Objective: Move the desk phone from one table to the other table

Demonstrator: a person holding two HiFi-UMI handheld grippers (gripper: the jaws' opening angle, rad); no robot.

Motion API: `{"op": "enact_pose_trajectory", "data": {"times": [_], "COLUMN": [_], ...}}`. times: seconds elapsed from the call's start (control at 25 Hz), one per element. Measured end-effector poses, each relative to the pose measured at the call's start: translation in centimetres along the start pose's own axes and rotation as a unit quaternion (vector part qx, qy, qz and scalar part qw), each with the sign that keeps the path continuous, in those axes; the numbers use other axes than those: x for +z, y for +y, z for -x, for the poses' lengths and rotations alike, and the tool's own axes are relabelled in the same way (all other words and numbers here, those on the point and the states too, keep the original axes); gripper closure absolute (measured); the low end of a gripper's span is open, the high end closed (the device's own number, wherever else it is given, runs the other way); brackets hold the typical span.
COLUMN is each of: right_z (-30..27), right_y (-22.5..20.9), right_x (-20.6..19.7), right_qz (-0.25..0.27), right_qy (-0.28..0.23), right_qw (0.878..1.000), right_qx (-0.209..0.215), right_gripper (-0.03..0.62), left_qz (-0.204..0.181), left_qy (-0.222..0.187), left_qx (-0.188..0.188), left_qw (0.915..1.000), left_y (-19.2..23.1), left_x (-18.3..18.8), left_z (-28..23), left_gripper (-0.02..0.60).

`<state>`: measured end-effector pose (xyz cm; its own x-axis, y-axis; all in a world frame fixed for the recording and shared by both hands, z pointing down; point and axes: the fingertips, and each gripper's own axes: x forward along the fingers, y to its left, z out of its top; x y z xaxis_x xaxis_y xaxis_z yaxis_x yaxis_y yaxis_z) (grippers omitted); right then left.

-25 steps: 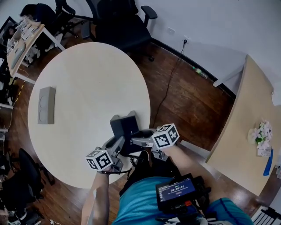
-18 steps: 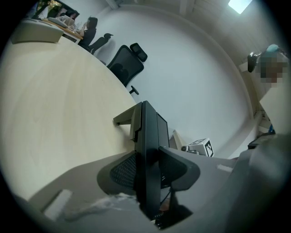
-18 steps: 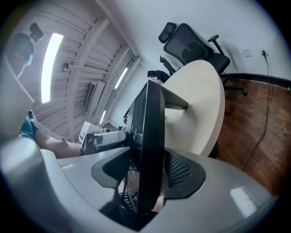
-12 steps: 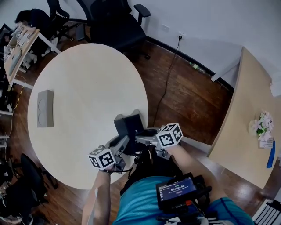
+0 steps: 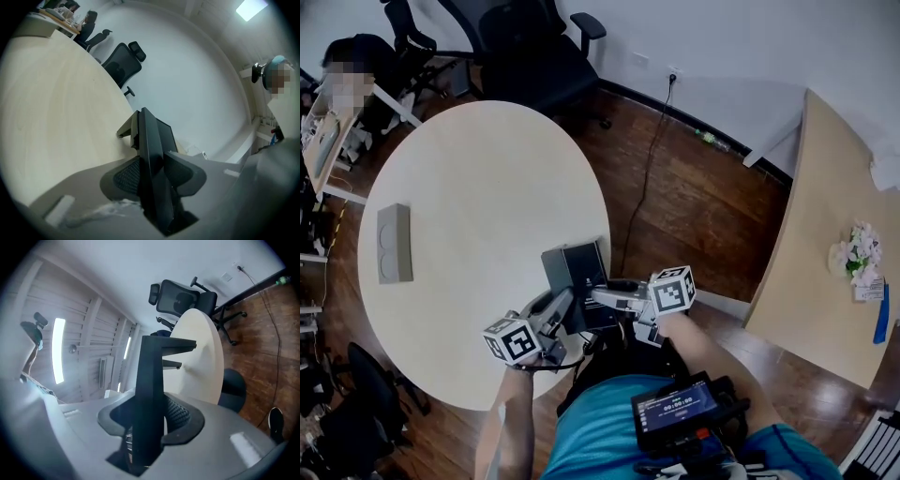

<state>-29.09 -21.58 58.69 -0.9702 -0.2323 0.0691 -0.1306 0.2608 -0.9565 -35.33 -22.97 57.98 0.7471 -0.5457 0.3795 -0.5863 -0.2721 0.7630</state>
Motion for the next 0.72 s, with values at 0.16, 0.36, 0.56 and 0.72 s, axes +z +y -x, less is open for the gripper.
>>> {"op": "enact_pose_trajectory", "data": {"times": [0.16, 0.36, 0.56, 0.72], "right_z": [0.3, 0.9, 2.0, 4.9], "right_y": [1.3, 4.3, 8.6, 12.0], "right_x": [1.1, 3.5, 5.7, 6.6], "right_qz": [0.021, 0.051, 0.09, 0.103], "right_qy": [-0.006, -0.032, -0.062, -0.103], "right_qw": [1.0, 0.998, 0.994, 0.989], "right_qx": [0.0, -0.001, -0.003, -0.027], "right_gripper": [0.444, 0.444, 0.444, 0.442], "left_qz": [-0.022, -0.05, -0.086, -0.1], "left_qy": [-0.01, -0.042, -0.058, -0.064], "left_qx": [-0.013, -0.046, -0.073, -0.114], "left_qw": [0.9996, 0.9968, 0.9919, 0.9863], "left_y": [-1.4, -4.0, -8.1, -12.4], "left_x": [1.4, 4.2, 7.1, 8.0], "left_z": [0.0, 0.0, 0.4, 0.2], "left_gripper": [0.417, 0.417, 0.417, 0.417]}}
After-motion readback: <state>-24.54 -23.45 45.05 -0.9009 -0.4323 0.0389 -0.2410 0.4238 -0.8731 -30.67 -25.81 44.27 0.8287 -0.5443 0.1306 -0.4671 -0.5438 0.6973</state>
